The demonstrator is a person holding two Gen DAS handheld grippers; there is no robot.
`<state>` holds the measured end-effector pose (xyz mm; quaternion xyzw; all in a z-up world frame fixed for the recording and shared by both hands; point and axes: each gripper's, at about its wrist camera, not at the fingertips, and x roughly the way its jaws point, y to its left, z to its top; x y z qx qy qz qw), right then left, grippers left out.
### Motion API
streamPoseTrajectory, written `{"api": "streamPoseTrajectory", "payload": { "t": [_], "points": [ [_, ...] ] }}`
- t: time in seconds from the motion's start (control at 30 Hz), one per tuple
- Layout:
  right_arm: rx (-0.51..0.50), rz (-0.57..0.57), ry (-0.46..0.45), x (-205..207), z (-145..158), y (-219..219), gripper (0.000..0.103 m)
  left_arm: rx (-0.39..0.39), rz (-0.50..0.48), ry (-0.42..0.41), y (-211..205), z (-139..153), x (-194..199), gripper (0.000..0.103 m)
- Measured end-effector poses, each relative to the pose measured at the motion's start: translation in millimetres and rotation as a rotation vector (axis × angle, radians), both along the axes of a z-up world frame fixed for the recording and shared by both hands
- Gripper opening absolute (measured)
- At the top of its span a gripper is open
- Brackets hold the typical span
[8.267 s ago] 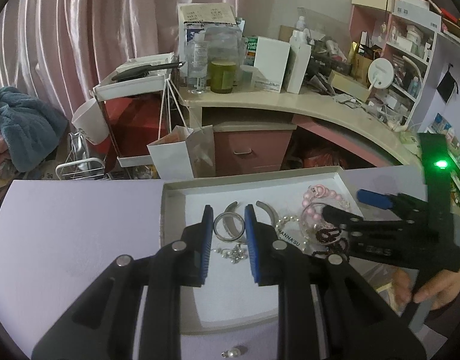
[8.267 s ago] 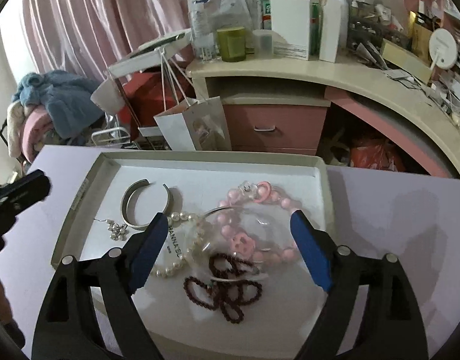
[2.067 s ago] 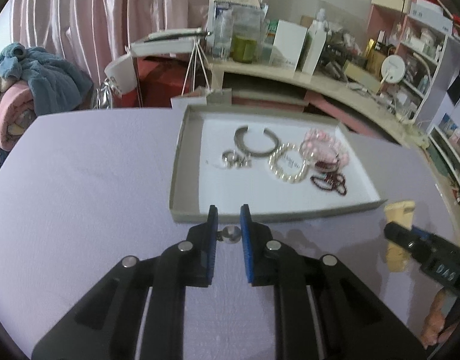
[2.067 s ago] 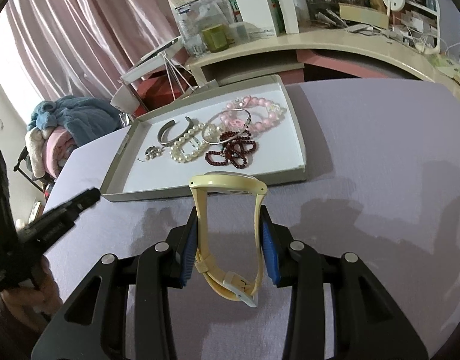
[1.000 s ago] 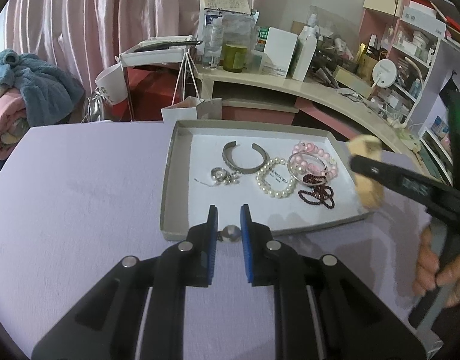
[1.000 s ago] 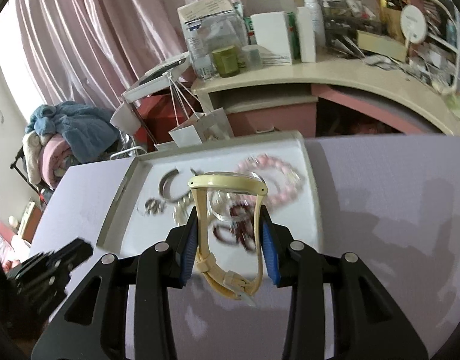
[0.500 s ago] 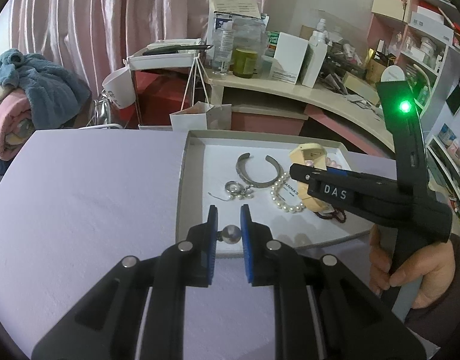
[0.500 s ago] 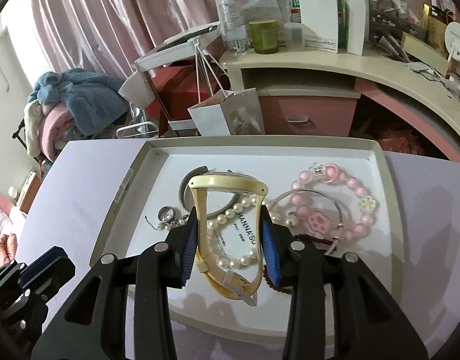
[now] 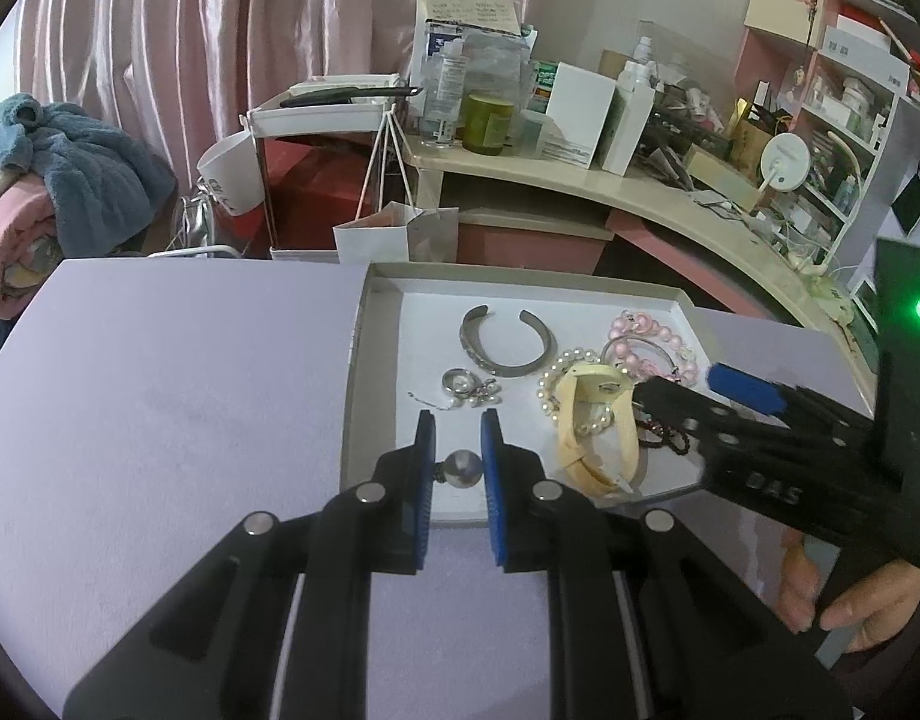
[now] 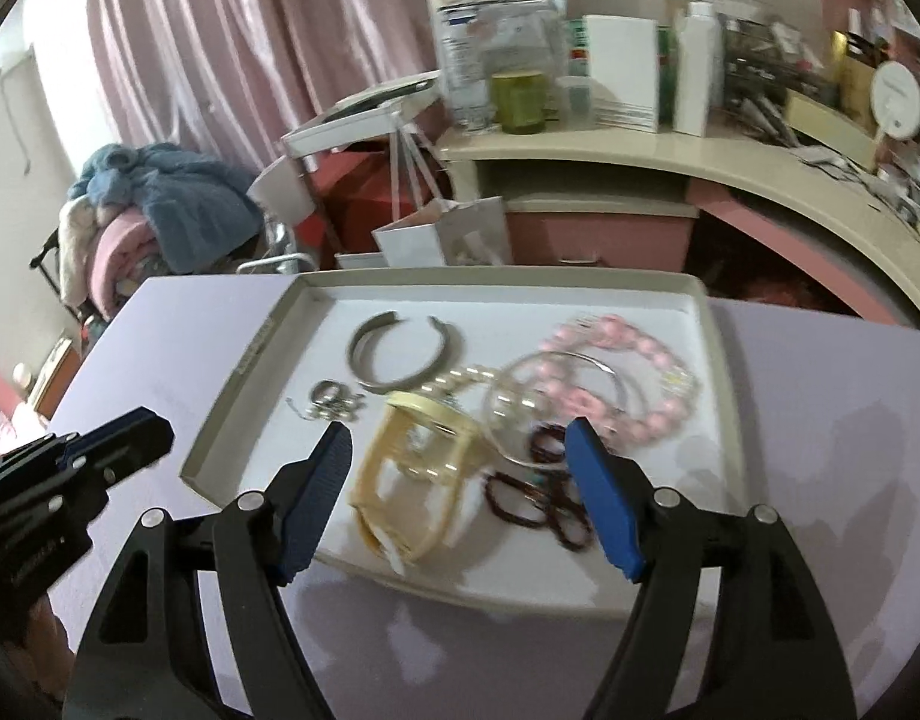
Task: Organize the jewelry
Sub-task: 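Carry the yellow watch and pearl stud into the tray, then open both grippers in the tray, releasing the watch and stud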
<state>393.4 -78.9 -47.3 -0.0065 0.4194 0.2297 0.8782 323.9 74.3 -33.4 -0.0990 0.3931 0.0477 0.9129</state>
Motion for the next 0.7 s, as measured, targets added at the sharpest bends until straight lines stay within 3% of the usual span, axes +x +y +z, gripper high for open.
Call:
{"api": "streamPoseTrajectory", "payload": {
  "t": [0.33, 0.7],
  "points": [
    [0.014, -0.116, 0.019, -2.7, -2.4, -34.1, 0.09, -0.001, -0.033, -0.004, -6.9, 0.5, 12.8, 0.015],
    [0.002, -0.151, 0.021, -8.6, -6.4, -52.0, 0.093, -0.023, -0.063, 0.012, -8.7, -6.5, 38.2, 0.015]
  ]
}}
